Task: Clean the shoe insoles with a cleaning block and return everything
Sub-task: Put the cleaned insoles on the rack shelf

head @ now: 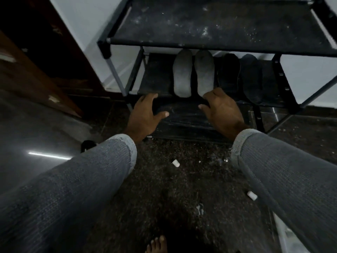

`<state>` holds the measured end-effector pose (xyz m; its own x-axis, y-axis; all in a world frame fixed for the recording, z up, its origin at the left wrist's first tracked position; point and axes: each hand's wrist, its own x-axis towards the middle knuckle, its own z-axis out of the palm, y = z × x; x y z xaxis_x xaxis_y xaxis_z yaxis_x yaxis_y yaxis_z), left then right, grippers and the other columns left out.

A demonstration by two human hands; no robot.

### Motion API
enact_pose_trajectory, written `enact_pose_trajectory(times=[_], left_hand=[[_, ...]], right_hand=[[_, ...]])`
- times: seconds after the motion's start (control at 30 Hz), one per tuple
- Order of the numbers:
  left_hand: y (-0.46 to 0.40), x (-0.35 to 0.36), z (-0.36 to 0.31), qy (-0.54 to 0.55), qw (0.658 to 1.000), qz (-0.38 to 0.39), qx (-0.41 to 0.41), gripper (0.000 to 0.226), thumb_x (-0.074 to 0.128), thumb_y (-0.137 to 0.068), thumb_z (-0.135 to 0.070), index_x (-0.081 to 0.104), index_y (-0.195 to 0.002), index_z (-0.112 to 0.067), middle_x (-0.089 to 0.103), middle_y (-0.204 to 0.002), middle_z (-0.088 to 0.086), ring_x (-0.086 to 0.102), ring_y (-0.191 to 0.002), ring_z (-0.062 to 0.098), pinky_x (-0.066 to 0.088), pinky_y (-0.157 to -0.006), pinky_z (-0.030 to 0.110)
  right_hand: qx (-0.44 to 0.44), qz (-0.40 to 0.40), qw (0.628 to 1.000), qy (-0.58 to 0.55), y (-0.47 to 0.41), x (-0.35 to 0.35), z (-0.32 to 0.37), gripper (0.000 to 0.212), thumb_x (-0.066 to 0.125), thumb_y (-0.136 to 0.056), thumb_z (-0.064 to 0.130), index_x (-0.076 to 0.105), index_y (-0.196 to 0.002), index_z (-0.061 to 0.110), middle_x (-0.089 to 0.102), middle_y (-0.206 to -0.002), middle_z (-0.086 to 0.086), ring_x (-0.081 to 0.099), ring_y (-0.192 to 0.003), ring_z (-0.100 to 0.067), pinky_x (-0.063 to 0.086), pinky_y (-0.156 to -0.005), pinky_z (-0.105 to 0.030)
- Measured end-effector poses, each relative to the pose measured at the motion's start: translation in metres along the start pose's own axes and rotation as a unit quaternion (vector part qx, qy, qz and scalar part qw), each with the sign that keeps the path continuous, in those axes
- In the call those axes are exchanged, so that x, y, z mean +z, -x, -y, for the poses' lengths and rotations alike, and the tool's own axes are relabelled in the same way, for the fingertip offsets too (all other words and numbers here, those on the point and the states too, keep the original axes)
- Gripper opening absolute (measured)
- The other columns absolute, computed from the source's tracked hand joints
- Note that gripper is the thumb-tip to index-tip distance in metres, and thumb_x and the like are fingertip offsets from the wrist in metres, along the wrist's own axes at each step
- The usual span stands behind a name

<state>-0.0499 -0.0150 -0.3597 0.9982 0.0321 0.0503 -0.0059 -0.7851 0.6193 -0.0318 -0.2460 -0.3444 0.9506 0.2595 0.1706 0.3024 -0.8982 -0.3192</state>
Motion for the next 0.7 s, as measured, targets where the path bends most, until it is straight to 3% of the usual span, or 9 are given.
enact_pose_trajectory(times=[0.17,0.3,0.47,0.7], left_hand=[[0.066,-0.049,0.025,-0.013,0.997,-0.040,-0.057,0.055,0.075,-0.082,-0.031,0.053,-0.129,-0.012,0.052,-0.129,0.011,0.051,-0.120,0.026,0.040,-0.096,0.032],[0.123,-0.098,0.057,-0.028,0.989,-0.069,-0.125,0.058,0.073,-0.083,-0.037,0.051,-0.131,-0.015,0.053,-0.131,0.010,0.053,-0.118,0.027,0.044,-0.097,0.036],[0.195,-0.162,0.100,-0.072,0.978,-0.083,-0.175,0.052,0.067,-0.088,-0.035,0.051,-0.131,-0.011,0.054,-0.130,0.014,0.050,-0.119,0.029,0.038,-0.091,0.032],[0.275,-0.230,0.166,-0.034,0.951,-0.146,-0.269,0.051,0.075,-0.081,-0.036,0.056,-0.121,-0.011,0.060,-0.123,0.014,0.057,-0.112,0.031,0.049,-0.091,0.043]], right_hand=[[-0.035,0.014,0.999,-0.002,0.017,-0.008,0.064,0.035,0.055,-0.096,0.029,0.058,-0.120,0.004,0.052,-0.122,-0.017,0.055,-0.106,-0.036,0.048,-0.088,-0.042],[-0.082,0.038,0.996,-0.005,0.032,-0.008,0.125,0.035,0.053,-0.097,0.032,0.058,-0.120,0.006,0.052,-0.123,-0.016,0.054,-0.108,-0.036,0.047,-0.089,-0.046],[-0.136,0.078,0.988,0.009,0.051,-0.001,0.196,0.033,0.052,-0.096,0.033,0.060,-0.117,0.008,0.053,-0.118,-0.017,0.055,-0.104,-0.039,0.048,-0.086,-0.046],[-0.187,0.116,0.975,0.009,0.070,0.020,0.285,0.035,0.053,-0.096,0.034,0.059,-0.119,0.008,0.055,-0.116,-0.016,0.055,-0.103,-0.037,0.048,-0.087,-0.046]])
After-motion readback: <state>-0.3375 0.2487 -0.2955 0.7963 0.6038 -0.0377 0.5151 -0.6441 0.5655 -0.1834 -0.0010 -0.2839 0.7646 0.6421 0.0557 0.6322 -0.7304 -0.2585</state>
